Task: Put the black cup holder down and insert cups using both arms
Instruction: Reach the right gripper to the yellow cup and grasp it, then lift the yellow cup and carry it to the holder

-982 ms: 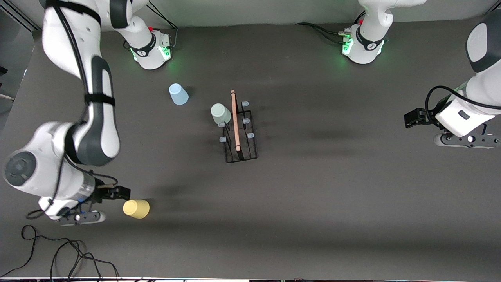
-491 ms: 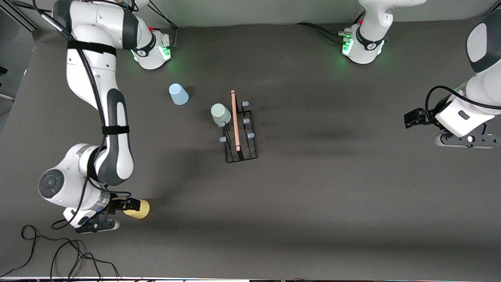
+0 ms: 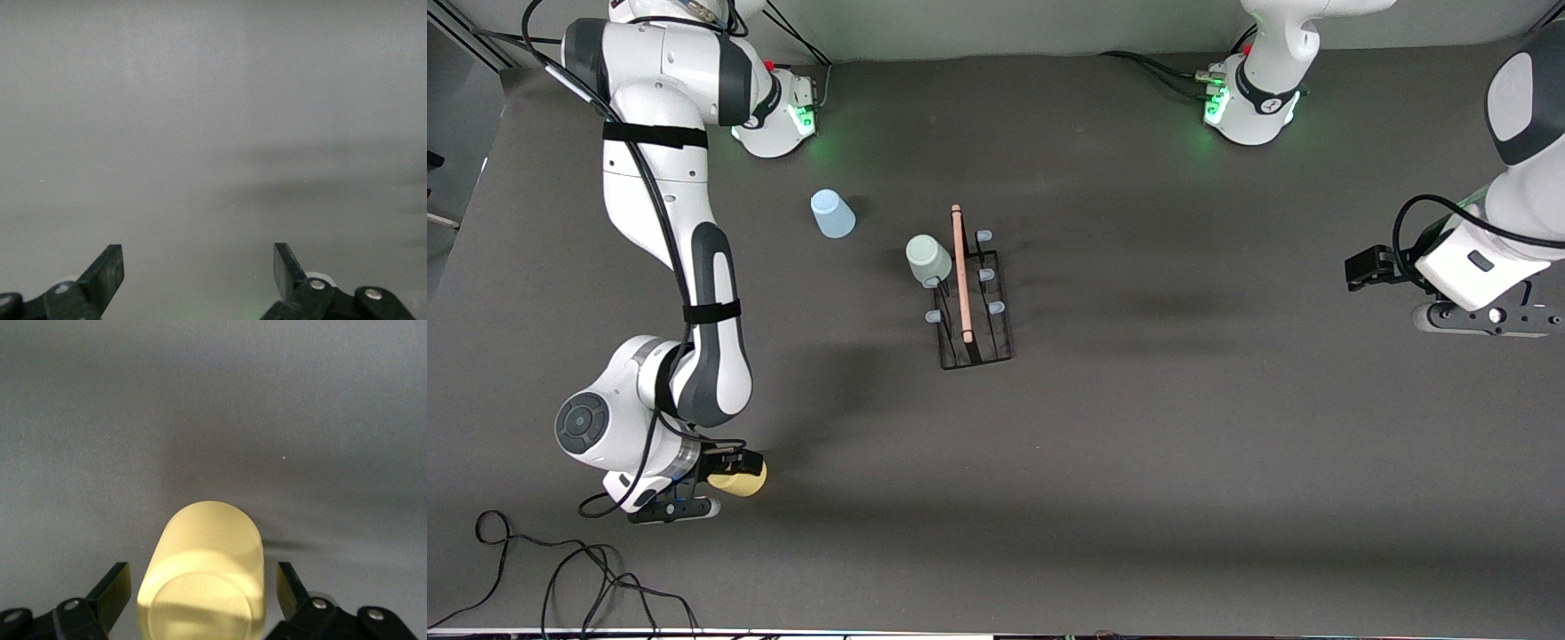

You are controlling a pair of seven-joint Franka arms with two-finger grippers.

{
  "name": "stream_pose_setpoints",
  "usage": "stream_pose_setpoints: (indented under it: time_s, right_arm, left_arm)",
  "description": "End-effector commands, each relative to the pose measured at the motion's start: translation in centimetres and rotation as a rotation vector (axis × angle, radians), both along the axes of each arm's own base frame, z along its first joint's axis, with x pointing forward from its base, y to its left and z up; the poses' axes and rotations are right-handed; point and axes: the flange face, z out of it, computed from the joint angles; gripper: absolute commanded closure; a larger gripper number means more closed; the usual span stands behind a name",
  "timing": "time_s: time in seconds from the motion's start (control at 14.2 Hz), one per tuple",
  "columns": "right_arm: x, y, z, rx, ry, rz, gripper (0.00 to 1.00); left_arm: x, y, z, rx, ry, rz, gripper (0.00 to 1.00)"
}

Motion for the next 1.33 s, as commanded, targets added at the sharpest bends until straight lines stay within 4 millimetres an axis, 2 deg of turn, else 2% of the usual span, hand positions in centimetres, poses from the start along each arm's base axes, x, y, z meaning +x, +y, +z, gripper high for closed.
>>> stream_pose_setpoints:
  time_s: [0.0, 0.07, 0.14, 0.35, 0.56, 0.77, 0.91, 0.98, 1.12, 1.26]
  right_arm:
    - [-0.3, -0.2, 1.5, 0.039, 0.011, 0.018, 0.63]
    - [-0.2, -0.3, 3.2, 0.051, 0.009, 0.017, 0.72]
    - [-0.4, -0.5, 5.1, 0.064, 0.02, 0.016, 0.72]
    - [-1.3, -0.6, 13.9, 0.038, 0.03, 0.024, 0.83]
    - [-4.4, -1.2, 23.4, 0.017, 0.085, -0.04, 0.89]
    - [-9.1, 0.5, 32.2, -0.015, 0.144, -0.096, 0.91]
    - [-11.6, 3.1, 34.6, 0.003, 0.198, -0.198, 0.91]
    - [-12.3, 5.5, 35.2, 0.002, 0.209, -0.258, 0.92]
    - [-13.7, 11.1, 35.7, -0.006, 0.216, -0.406, 0.95]
    - [-15.4, 18.1, 35.1, -0.018, 0.216, -0.547, 0.95]
  left_arm:
    - [-0.4, 0.0, 0.4, 0.012, -0.015, 0.001, 0.0]
    - [-0.4, 0.0, 0.4, 0.012, -0.015, 0.001, 0.0]
    - [-0.4, 0.0, 0.4, 0.012, -0.015, 0.001, 0.0]
    - [-0.4, 0.0, 0.4, 0.012, -0.015, 0.001, 0.0]
    - [-0.4, 0.0, 0.4, 0.012, -0.015, 0.001, 0.0]
    - [-0.4, 0.0, 0.4, 0.012, -0.015, 0.001, 0.0]
    - [-0.4, 0.0, 0.4, 0.012, -0.015, 0.001, 0.0]
    - [-0.4, 0.0, 0.4, 0.012, -0.015, 0.001, 0.0]
    - [-0.4, 0.0, 0.4, 0.012, -0.015, 0.001, 0.0]
    - [-0.4, 0.0, 0.4, 0.012, -0.015, 0.001, 0.0]
